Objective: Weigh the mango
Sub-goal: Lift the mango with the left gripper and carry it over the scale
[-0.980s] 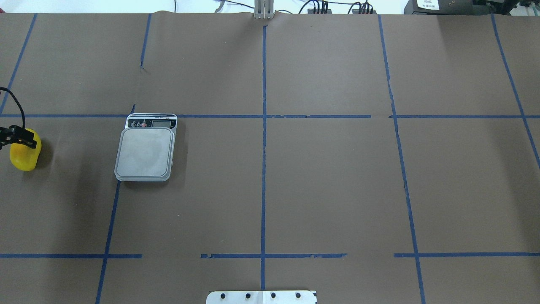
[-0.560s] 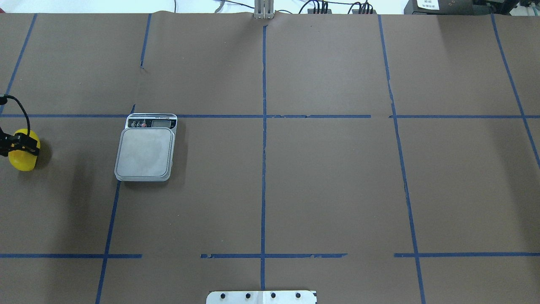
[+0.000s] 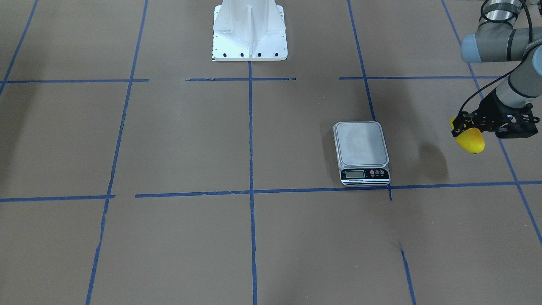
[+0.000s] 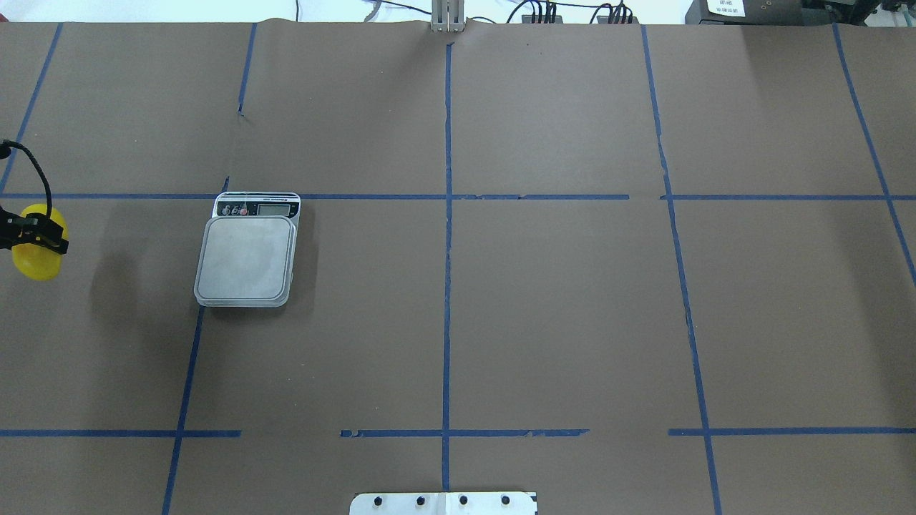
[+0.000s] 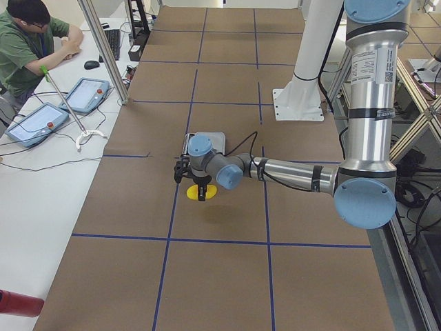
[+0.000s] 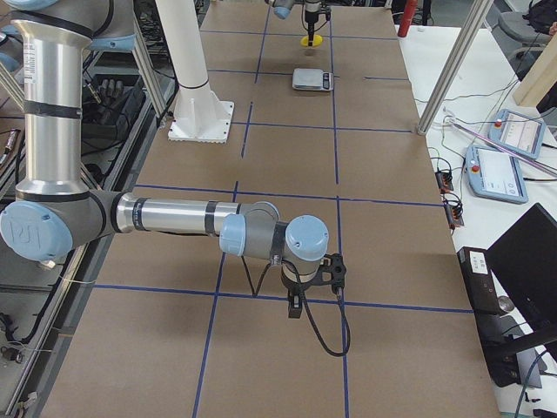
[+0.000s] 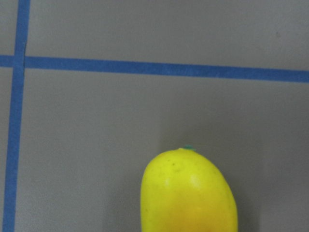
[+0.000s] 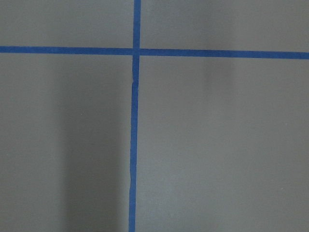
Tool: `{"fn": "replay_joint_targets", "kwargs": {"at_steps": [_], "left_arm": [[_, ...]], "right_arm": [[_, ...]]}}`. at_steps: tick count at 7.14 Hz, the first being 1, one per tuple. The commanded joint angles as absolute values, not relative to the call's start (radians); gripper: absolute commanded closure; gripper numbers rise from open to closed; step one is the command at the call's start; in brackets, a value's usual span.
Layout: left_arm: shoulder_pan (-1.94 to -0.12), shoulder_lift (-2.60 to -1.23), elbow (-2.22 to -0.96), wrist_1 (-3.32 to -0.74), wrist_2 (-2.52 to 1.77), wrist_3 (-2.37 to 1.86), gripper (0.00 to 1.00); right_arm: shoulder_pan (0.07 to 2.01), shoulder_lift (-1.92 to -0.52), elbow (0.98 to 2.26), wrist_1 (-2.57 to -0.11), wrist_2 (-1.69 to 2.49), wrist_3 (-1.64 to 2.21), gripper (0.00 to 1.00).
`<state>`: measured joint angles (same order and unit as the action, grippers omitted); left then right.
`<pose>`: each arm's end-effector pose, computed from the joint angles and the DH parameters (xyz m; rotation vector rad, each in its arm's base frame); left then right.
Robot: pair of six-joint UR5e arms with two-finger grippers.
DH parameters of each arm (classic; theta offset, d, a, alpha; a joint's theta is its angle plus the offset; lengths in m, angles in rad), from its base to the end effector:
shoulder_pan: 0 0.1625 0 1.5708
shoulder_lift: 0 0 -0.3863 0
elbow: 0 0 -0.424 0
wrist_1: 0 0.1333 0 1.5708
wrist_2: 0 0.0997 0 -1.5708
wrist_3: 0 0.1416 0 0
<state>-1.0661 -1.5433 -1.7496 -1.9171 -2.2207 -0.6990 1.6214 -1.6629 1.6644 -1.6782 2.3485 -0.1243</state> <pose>0.2242 -0.5044 0.5362 0.0353 0.7952 -0.0223 0.0580 -0.4746 0.6574 -0.0323 -0.7827 -0.0287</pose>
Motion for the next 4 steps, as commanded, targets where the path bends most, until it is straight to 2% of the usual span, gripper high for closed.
{"fn": "replay_joint_targets", "kwargs": {"at_steps": [1, 3, 4], "left_arm": [[-1.071, -1.634, -1.896, -1.679, -2.22, -0.705, 1.0], [-1.019, -1.766, -1.879, -1.678, -2.218, -0.898, 1.0], [-0.918, -1.813, -1.858, -1.683, -2.211, -0.975, 1.0]], "right_arm": [[1.621, -1.663, 1.664, -1.678, 2.349, -0.124, 0.0], [1.621, -1.663, 1.664, -1.678, 2.349, -0.124, 0.0], [1.621, -1.663, 1.664, -1.678, 2.349, -0.124, 0.0]]}}
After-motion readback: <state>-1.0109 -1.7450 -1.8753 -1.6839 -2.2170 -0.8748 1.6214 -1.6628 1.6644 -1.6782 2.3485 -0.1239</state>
